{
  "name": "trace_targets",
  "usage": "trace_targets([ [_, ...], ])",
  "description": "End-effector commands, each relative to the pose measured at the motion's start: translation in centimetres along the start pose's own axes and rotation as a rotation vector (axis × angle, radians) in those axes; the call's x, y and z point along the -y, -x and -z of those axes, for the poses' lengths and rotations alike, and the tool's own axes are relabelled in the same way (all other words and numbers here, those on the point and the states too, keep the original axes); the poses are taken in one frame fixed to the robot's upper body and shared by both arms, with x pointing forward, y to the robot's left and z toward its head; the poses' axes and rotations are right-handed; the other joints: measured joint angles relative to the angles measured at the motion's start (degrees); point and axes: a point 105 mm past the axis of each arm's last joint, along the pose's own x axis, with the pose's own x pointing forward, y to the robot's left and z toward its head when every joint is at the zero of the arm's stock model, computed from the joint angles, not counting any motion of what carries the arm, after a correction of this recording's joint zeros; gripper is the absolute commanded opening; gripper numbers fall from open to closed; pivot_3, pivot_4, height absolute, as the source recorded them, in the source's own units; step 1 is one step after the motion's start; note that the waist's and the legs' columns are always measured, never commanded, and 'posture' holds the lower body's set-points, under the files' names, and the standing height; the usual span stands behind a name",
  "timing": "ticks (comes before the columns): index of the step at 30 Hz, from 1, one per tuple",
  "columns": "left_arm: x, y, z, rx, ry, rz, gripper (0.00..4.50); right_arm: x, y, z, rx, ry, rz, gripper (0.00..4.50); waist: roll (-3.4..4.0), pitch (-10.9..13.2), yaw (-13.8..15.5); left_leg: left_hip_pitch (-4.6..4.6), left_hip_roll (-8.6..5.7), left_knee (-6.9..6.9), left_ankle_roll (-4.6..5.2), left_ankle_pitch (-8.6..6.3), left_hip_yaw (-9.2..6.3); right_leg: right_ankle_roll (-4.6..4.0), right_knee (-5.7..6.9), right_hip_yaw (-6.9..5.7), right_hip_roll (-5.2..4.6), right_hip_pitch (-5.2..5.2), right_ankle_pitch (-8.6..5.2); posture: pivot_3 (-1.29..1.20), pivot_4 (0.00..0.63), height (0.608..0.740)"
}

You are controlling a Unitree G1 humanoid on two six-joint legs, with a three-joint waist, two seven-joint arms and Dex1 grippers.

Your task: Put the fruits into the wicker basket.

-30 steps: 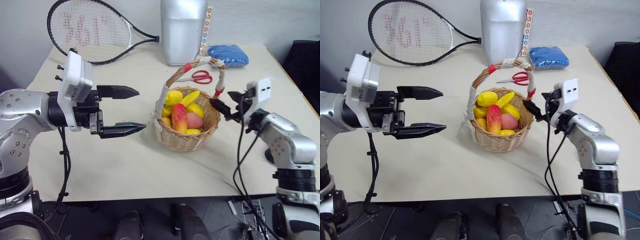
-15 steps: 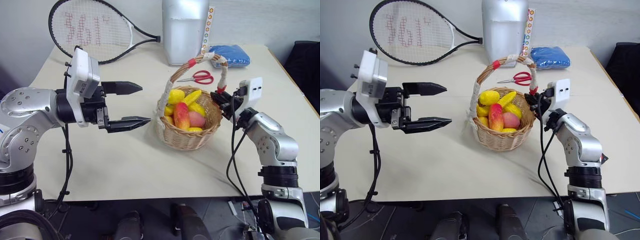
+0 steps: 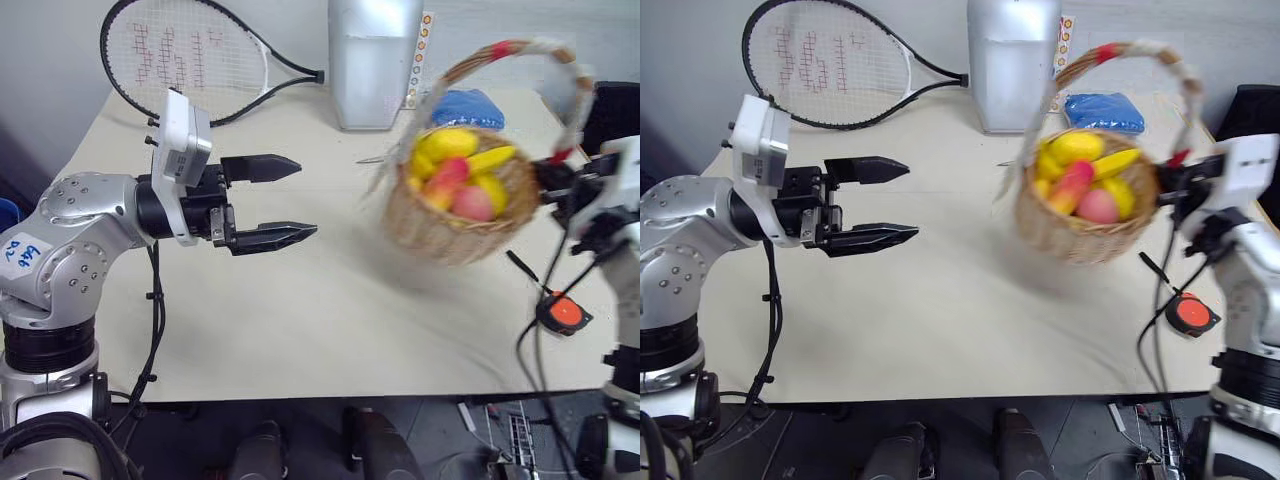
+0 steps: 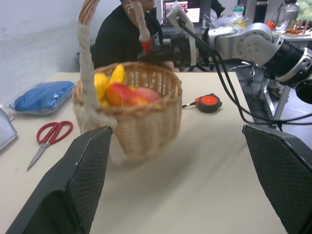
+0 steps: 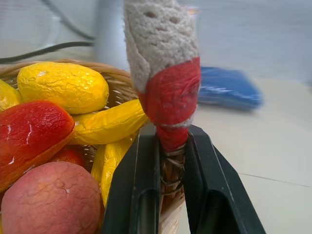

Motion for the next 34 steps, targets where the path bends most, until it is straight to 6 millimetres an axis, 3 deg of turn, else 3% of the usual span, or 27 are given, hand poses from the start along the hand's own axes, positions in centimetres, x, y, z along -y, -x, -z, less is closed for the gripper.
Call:
trace_targets([
  [1,0.2,-0.7,-1.0,0.052,-0.061,0.000,4.50,4.2,0.5,0.2,0.003,0.029,0.170,0.28,0.00,0.0,-0.2,0.04,0.01,-0.01,0.00,0.00,0.05,0.00,-0.02,0.02,0.02,0.01,0.00,0.00,0.150,0.740],
  [6,0.4,-0.8,-0.8,0.067,-0.046,-0.009,4.50,5.1,-0.6,3.4,-0.061,0.021,0.218,0.28,0.11,0.0,-0.7,0.10,0.08,-0.10,-0.08,0.04,0.12,0.00,0.04,0.34,0.17,-0.07,0.00,0.00,0.150,0.740],
  [9,0.4,-0.9,-0.7,0.069,-0.053,-0.022,4.50,5.2,-1.1,4.8,-0.086,-0.006,0.231,1.27,0.16,0.0,-1.3,0.23,0.08,-0.24,-0.24,0.14,0.25,0.00,0.07,0.51,0.26,-0.07,-0.01,0.00,0.150,0.740],
  [13,0.5,-1.1,-0.6,0.078,-0.030,-0.017,4.50,5.2,-0.7,4.5,-0.081,-0.010,0.203,2.61,0.16,0.0,-1.4,0.28,0.07,-0.47,-0.36,0.25,0.24,0.01,0.03,0.52,0.28,-0.07,-0.01,0.00,0.150,0.740],
  [19,0.2,-0.9,-0.5,0.078,-0.029,-0.007,4.50,6.4,3.7,1.7,-0.148,0.204,0.071,4.48,0.27,0.0,0.0,0.25,-0.01,-0.69,-0.38,0.30,0.17,0.07,0.00,0.51,0.26,-0.09,-0.05,0.00,0.150,0.740],
  [25,-0.2,-0.5,-0.4,0.072,-0.020,0.030,4.50,8.4,9.7,-1.7,-0.305,0.237,-0.106,4.48,0.28,0.0,0.1,0.35,-0.08,-0.70,0.03,0.13,0.23,0.24,-0.30,0.53,0.32,0.08,0.01,0.00,0.150,0.740],
  [28,-0.6,-0.2,-0.2,0.069,-0.015,0.043,4.50,8.1,12.9,-2.8,-0.392,0.150,-0.246,4.48,0.27,0.0,-0.1,0.44,-0.04,-0.69,0.08,0.10,0.21,0.25,-0.34,0.53,0.42,0.20,0.02,0.00,0.150,0.740],
  [31,-0.8,0.2,-0.2,0.072,-0.002,0.056,4.50,7.6,14.4,-3.5,-0.409,0.064,-0.305,4.48,0.27,0.0,-0.5,0.46,0.01,-0.72,0.07,0.09,0.26,0.25,-0.34,0.56,0.49,0.19,0.03,0.00,0.150,0.740],
  [34,-1.3,0.1,-0.2,0.081,-0.015,0.033,4.50,6.7,14.5,-3.1,-0.394,0.072,-0.338,4.48,0.27,0.0,-0.7,0.47,0.02,-0.72,0.06,0.09,0.26,0.25,-0.31,0.68,0.48,0.18,0.02,0.00,0.150,0.740],
])
